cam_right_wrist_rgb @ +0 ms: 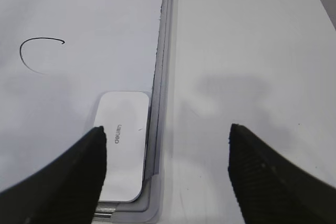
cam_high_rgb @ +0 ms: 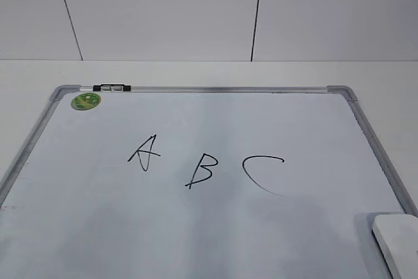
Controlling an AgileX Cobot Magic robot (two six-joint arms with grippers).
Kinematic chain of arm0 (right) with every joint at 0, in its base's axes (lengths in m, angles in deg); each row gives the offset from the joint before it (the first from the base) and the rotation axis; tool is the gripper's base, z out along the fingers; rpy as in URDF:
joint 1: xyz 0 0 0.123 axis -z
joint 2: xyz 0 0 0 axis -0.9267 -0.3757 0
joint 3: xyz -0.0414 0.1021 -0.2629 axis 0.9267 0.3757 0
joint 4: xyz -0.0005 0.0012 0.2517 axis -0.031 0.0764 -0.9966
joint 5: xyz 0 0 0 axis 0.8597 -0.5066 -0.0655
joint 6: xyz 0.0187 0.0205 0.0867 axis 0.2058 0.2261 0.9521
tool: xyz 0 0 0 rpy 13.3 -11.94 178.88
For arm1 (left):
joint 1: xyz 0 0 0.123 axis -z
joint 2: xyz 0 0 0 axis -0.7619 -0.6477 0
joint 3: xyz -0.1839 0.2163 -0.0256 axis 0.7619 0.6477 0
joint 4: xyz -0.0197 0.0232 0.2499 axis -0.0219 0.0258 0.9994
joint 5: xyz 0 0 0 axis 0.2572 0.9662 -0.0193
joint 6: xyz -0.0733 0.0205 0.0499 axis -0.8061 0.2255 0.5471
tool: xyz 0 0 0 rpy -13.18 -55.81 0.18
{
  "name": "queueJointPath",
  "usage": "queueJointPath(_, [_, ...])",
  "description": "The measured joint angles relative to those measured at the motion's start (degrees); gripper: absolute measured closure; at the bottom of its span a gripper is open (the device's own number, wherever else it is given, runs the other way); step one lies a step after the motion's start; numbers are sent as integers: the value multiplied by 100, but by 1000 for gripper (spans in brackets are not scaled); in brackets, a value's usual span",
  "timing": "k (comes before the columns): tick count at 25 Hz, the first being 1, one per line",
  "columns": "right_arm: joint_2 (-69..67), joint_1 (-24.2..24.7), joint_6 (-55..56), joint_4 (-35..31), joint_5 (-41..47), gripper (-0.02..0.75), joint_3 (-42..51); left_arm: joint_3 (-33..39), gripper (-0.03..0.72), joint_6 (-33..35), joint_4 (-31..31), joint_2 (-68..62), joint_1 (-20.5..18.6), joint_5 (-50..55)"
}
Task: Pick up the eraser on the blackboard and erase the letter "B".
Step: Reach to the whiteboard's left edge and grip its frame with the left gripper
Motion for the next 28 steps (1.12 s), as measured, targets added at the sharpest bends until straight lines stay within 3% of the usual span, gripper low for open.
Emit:
queueJointPath(7, [0, 0, 0, 0, 0, 166, 0, -66, 204, 0, 12, 0, 0, 11])
queueJointPath(11, [0, 0, -120, -229, 0, 165, 0, -455, 204, 0, 137, -175, 0, 25])
queueJointPath(18, [-633, 0, -618, -889, -337, 165, -238, -1128, 214, 34, 523, -1645, 14, -401])
queueJointPath(28, [-1185, 0, -719, -1234, -1543, 166, -275, -1196, 258, 55, 500, -4129, 14, -1683])
